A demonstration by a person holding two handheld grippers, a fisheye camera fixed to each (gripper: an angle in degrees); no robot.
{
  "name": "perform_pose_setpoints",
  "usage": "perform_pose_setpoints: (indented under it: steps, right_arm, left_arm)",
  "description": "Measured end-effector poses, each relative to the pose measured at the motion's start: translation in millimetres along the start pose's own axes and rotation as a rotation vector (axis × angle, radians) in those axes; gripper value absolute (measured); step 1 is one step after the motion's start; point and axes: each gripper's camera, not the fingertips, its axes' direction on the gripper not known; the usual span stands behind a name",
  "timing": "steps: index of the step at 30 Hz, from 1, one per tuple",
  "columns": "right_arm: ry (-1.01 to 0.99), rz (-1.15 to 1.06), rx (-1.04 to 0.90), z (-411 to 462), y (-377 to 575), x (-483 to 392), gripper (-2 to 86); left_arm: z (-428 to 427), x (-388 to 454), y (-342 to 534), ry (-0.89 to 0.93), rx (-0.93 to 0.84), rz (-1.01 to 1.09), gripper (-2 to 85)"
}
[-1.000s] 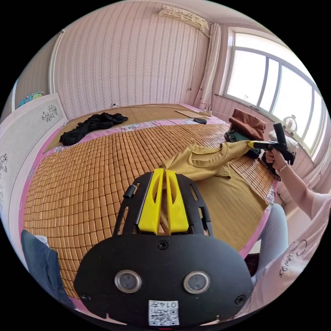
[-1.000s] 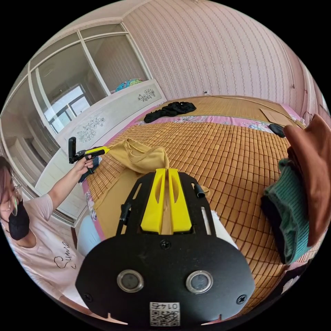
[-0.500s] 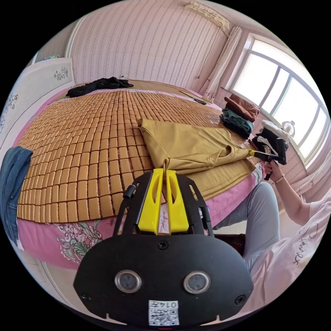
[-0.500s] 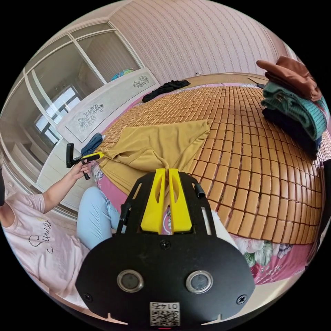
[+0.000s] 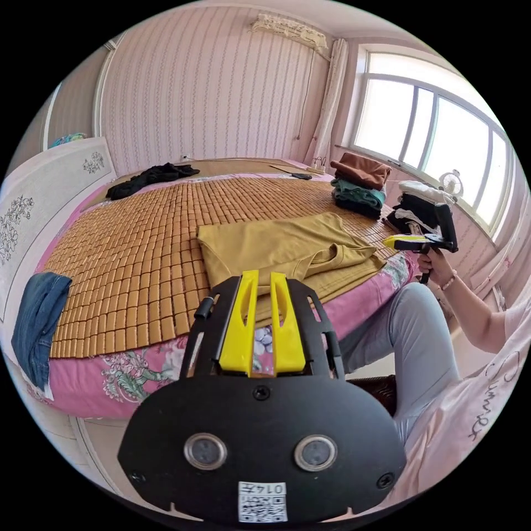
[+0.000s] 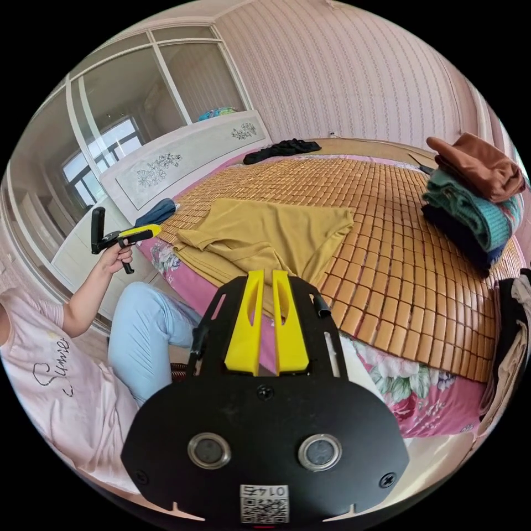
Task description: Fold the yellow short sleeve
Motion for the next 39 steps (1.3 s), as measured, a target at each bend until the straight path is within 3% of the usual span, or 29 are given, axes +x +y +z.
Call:
perform_pose_setpoints:
  steps: [5,15,19,27,33,39]
  right_arm:
    - [0.031,-0.018,-0.105,53,-39,-14,6.6]
    - [0.019,0.060,-0.221,111,-47,-12,6.1]
    - [-0.039,0.093,-0.149,103,-36,-14,1.2]
    - [-0.144,0.114,-0.078,71,-2,-32,-0.1]
    - [-0.092,0.115,-0.158,60,23,-47,0.0]
    - [-0.021,0.078,-0.093,49,11,-59,0.9]
  left_arm:
    - [72,28,-24,0.091,-0.081,0.060,7.8]
    - [102,29,-10,0.130,-0.147,0.126,5.5]
    - [100,26,-11,0.182,-0.156,0.134,1.7]
    - [60,47,-6,0.186,-0.127,0.312,-0.4]
    - [64,40,1,0.228,-0.236,0.364,0.4]
    - [63,35,-1,0.270,-0.266,0.393,3.3]
